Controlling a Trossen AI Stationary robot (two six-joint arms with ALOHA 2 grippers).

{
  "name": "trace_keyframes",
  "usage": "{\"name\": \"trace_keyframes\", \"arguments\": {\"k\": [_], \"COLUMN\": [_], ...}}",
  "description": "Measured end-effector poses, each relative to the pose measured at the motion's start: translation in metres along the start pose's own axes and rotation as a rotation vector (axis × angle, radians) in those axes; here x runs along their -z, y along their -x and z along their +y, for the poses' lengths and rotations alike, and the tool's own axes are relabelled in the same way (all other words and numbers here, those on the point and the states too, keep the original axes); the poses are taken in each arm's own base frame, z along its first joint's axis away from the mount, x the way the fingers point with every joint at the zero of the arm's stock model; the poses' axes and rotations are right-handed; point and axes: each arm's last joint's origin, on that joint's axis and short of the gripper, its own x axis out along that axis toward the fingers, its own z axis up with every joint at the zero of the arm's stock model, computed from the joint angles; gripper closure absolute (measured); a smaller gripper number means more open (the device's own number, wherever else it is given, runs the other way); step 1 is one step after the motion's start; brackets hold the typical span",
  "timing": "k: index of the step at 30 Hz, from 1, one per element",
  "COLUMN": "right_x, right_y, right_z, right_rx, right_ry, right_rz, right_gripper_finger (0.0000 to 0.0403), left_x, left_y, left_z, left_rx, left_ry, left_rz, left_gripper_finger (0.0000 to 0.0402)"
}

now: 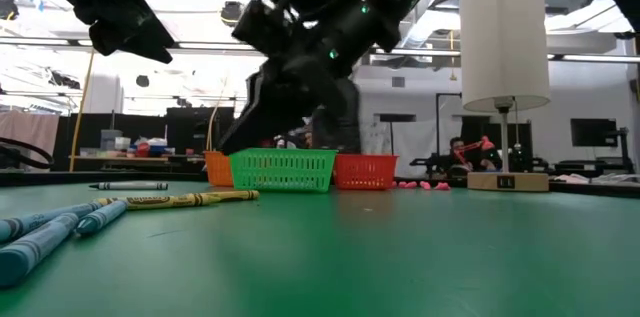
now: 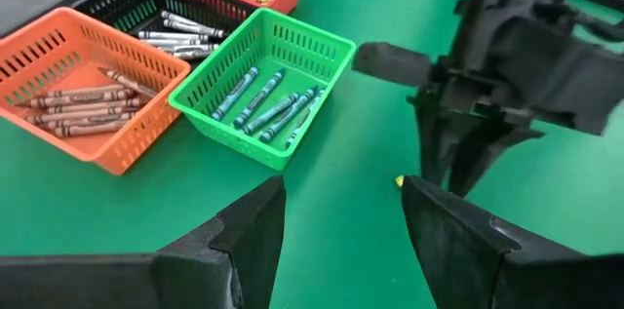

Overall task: Sort crayons
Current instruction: Put a yellow crayon in the red basket

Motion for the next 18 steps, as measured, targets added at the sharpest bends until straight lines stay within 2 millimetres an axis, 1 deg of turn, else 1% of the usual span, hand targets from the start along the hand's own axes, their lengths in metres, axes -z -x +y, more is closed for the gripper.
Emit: {"name": "trace_keyframes", "arguments": {"k": [4,8,12,18], "right_x": [0.003,0.011,0.019,0.028], "right_y": [-0.004,-0.009,-0.018,-0.026], "right_z": [-0.008,-0.009,-0.006,-0.003], "right_rx": [-0.011,-0.061,-0.107,-0.127], "right_ry": [0.009,0.009,0.013,0.016], "right_rz": [-0.029,-0.030,-0.017,0.021], "right_gripper_finger": [0.0315,0.0315,0.0315,0.0315], "left_x": [0.000,0.000,0.000,0.000], "left_y": [0.000,0.000,0.000,0.000], "left_z": [0.000,0.000,0.000,0.000], "left_rx": [0.000,-0.003,-0.003,-0.003], "left_ry": [0.000,-0.002,-0.002,-0.002], "left_rz": [0.000,0.002,0.002,0.001], "left_gripper_finger": [0.0204,0.0204,0.0204,0.0204]}}
